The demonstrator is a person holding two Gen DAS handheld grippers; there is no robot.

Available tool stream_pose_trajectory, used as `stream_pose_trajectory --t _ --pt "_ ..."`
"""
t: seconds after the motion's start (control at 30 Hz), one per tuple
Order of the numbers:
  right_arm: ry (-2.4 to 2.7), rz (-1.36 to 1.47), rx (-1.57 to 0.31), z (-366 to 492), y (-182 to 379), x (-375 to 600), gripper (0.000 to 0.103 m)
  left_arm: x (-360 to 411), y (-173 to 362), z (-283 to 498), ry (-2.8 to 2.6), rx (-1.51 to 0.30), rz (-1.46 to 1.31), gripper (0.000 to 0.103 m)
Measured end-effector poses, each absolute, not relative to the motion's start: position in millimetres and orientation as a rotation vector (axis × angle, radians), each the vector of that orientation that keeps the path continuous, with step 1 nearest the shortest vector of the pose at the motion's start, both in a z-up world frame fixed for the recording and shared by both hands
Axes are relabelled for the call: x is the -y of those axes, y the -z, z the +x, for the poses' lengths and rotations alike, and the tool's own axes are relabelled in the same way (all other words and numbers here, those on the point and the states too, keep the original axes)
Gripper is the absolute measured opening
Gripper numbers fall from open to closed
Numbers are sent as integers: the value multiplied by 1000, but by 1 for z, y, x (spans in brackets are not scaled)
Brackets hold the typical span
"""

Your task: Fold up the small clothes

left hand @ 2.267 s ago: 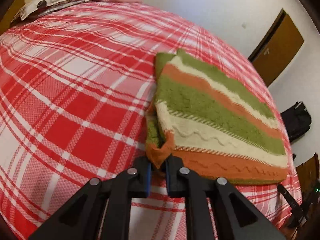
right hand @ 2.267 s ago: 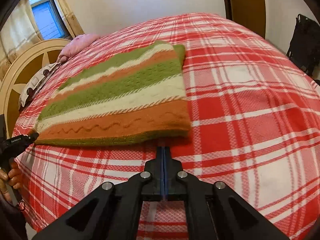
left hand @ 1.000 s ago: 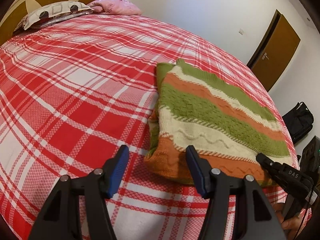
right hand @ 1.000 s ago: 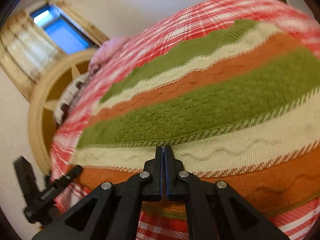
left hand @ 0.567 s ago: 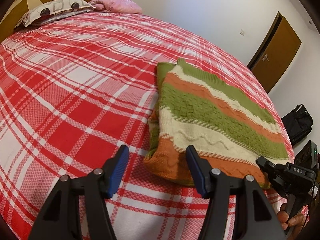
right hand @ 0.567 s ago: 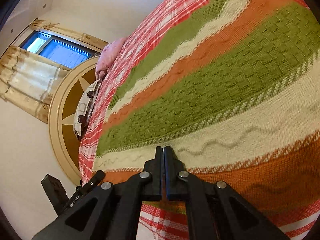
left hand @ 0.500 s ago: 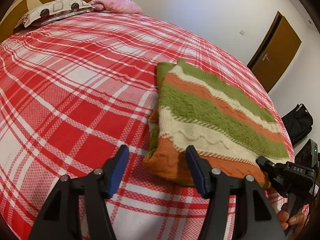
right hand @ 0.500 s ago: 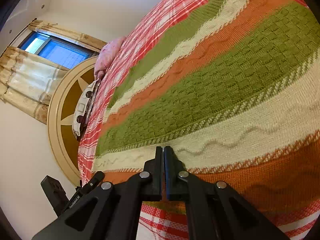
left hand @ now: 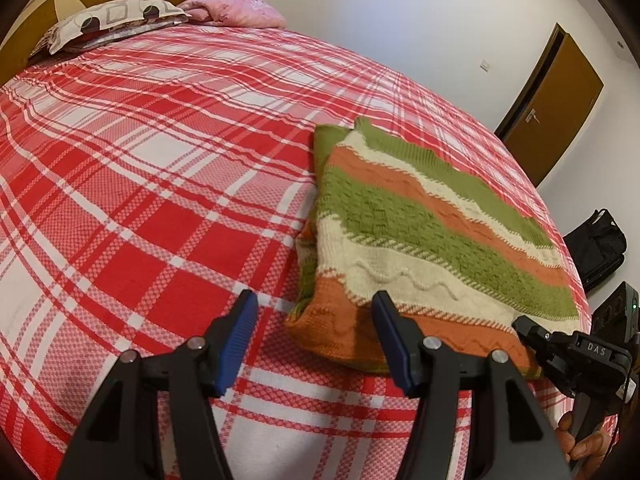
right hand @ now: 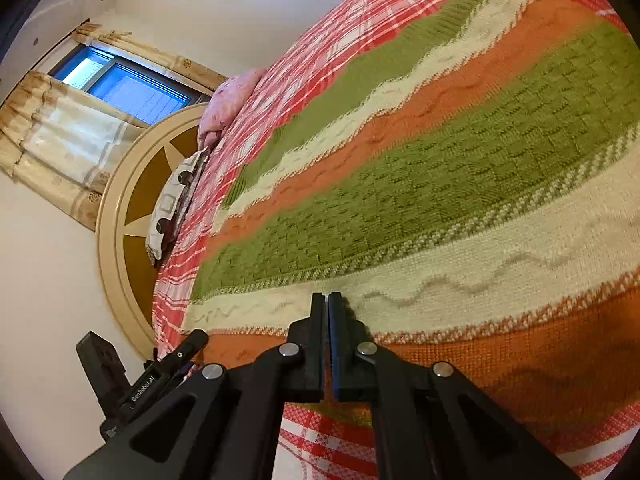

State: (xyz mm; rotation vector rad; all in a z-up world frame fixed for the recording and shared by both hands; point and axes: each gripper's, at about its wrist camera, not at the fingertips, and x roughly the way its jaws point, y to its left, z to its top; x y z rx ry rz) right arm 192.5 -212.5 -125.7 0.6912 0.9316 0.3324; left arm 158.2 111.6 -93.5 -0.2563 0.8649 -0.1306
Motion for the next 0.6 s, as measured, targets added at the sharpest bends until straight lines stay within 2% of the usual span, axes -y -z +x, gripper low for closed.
stream_pose_trajectory --t 0.13,0.23,0.37,0.6 --pt "-337 591 -860 185 107 204 1 -111 94 159 130 -866 -256 62" --pt "-498 676 -726 176 85 205 1 -112 94 159 132 -866 -258 62" --pt "-577 730 -683 176 65 208 1 -112 93 159 129 -868 -265 62" --pt "-587 578 -662 174 44 187 2 -111 93 160 126 -865 -261 62"
